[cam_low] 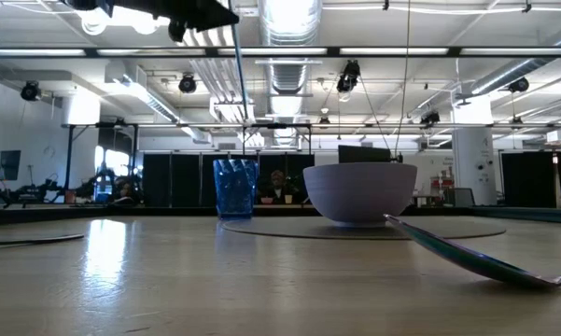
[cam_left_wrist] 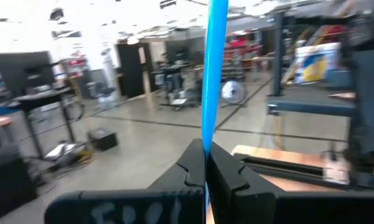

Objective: Pick & Place Utensil
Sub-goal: Put the blue straw into the blue cup

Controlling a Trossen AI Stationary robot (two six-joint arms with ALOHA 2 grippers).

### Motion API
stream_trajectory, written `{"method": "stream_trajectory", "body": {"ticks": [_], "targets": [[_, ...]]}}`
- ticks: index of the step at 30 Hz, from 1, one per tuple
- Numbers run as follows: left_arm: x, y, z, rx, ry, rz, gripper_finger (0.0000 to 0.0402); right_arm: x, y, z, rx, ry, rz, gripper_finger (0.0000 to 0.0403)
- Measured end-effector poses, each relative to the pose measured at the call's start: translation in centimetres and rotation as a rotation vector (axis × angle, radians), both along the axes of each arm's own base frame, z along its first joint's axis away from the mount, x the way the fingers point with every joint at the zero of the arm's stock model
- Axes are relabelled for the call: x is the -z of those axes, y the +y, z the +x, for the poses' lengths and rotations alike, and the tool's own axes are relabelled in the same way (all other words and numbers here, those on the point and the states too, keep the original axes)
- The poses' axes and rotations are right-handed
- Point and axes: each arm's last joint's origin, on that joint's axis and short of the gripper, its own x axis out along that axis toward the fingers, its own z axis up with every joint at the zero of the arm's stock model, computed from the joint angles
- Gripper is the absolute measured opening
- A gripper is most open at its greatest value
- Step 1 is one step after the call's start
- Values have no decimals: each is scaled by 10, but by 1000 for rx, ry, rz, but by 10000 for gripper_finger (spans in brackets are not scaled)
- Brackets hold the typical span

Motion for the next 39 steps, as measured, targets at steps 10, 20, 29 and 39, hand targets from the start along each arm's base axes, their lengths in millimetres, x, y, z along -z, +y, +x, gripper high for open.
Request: {"method": "stream_trajectory", "body": {"ticks": [10, 20, 29, 39], "targets": [[13, 38, -5, -140, -5, -127, 0, 4, 3, -1, 7, 28, 24, 114], [40, 59, 11, -176, 49, -248, 0, 4, 3, -1, 12, 30, 26, 103], [55, 67, 21, -191, 75, -308, 0, 4, 3, -1, 12, 30, 26, 89], [71, 74, 26, -213, 130, -368, 0, 6, 2, -1, 12, 33, 25, 73]]}}
